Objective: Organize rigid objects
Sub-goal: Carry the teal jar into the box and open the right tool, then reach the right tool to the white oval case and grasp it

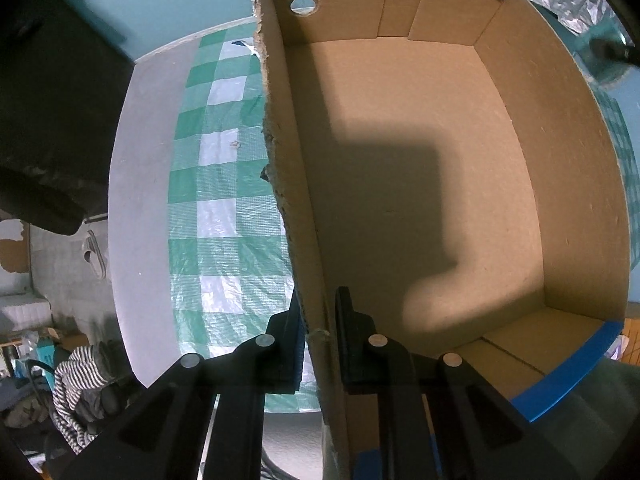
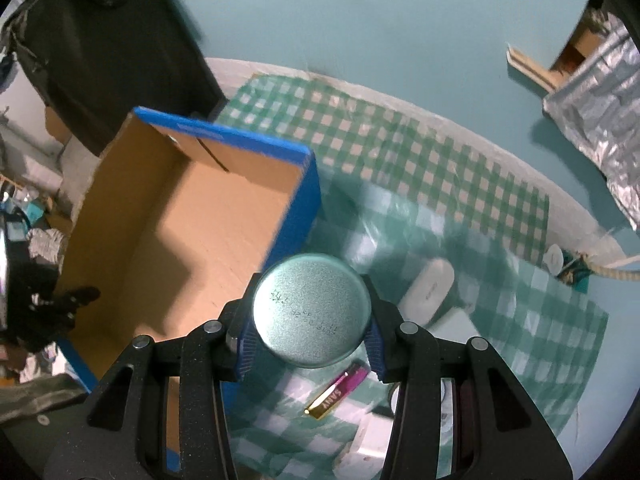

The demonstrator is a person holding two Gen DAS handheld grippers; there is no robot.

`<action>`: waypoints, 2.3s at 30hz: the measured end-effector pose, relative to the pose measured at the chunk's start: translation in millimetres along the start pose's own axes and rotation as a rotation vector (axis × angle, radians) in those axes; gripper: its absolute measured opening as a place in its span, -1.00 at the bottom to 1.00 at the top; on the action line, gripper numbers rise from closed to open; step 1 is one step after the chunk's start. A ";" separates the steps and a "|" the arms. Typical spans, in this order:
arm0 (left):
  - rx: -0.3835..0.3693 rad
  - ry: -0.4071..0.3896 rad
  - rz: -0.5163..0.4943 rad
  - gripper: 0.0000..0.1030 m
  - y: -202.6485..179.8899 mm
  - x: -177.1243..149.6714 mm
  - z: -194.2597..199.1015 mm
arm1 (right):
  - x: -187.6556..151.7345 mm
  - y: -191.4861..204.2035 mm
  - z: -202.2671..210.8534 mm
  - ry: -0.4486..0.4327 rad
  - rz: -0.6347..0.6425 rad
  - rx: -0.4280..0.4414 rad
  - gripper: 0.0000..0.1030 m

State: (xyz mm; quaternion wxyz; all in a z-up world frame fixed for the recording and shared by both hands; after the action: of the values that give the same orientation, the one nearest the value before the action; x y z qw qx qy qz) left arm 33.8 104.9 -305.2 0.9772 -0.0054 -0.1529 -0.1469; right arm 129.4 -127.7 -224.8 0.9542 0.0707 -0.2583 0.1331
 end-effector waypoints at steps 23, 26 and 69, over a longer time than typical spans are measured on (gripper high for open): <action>0.001 -0.006 0.013 -0.73 6.0 -3.0 -2.7 | 29.3 66.5 -83.1 0.093 0.136 0.082 -0.13; 0.002 -0.007 0.017 -0.73 5.7 -3.7 -2.9 | 24.0 64.7 -93.3 0.114 0.124 0.081 -0.13; 0.000 -0.012 0.012 -0.73 5.1 -1.6 -0.6 | 62.7 16.0 -5.0 -0.018 0.011 -0.005 0.25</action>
State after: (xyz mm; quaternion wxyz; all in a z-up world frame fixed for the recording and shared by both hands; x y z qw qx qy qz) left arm 34.0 110.2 -306.1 0.9772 -0.0074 -0.1588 -0.1409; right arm 179.3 -97.8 -196.0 0.9513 0.0680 -0.2678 0.1371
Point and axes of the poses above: each gripper's, at about its wrist camera, not at the fingertips, and z roughly against the way its jaws point, y to its left, x to its top, the point moved 10 cm from there along -z, roughly the way its jaws point, and after that the axes turned 14 degrees about -y, right-handed, at the moved point
